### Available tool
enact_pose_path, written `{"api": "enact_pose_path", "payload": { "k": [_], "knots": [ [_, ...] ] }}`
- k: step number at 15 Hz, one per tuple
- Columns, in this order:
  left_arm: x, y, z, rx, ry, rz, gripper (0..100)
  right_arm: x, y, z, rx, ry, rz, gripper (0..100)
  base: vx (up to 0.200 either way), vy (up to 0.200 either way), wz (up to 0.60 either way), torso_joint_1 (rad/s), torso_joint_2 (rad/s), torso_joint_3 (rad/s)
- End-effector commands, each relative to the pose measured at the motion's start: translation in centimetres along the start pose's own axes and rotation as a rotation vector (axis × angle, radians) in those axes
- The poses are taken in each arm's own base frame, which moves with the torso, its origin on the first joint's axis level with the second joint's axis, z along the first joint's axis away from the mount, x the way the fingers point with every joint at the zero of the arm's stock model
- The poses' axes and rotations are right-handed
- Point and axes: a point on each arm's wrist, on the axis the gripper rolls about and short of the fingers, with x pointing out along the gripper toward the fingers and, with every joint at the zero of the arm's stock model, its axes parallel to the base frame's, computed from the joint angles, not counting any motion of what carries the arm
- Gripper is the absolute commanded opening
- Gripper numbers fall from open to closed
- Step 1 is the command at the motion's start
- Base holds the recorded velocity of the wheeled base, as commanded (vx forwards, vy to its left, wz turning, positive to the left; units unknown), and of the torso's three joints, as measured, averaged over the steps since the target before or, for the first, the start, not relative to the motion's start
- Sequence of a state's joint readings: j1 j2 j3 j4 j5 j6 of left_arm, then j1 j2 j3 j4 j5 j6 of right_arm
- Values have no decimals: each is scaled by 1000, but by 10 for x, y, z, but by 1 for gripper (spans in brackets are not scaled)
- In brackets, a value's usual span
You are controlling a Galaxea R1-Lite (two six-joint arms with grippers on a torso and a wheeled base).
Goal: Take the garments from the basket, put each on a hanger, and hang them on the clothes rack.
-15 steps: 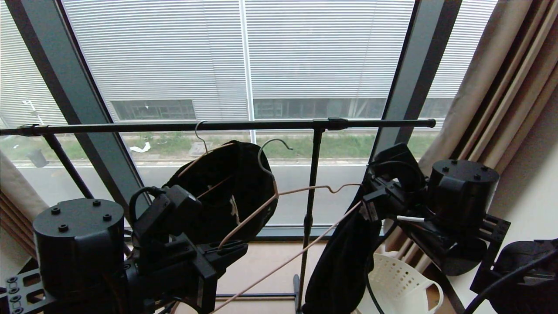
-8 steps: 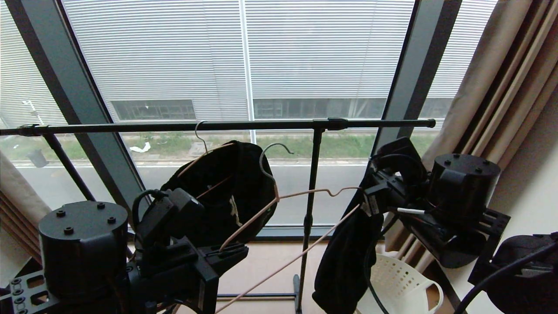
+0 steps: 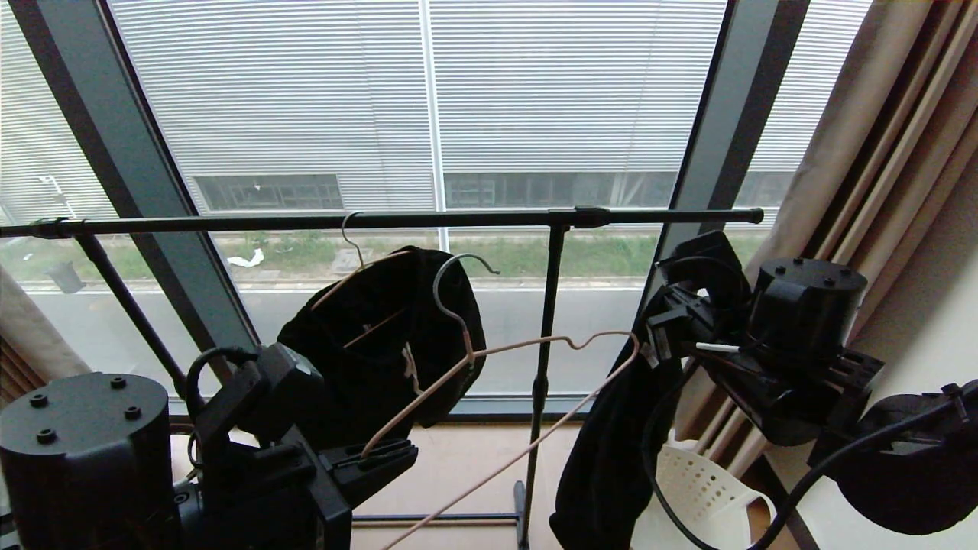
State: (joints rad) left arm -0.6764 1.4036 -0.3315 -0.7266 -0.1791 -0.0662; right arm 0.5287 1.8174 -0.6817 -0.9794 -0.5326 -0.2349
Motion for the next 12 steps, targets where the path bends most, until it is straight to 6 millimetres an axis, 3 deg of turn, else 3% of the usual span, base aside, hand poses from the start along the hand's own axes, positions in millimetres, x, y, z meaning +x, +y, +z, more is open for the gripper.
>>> {"api": "enact_pose_path", "payload": {
  "k": [1, 12],
  "knots": [
    [-3, -1, 2, 2, -14, -23, 0, 2, 3, -1, 2, -2, 2, 0, 0, 0, 0, 0, 0, 0],
    [30, 8, 2, -1, -4, -11, 0, -18, 8, 3, 3, -20, 48, 0, 0, 0, 0, 0, 0, 0]
  ]
}}
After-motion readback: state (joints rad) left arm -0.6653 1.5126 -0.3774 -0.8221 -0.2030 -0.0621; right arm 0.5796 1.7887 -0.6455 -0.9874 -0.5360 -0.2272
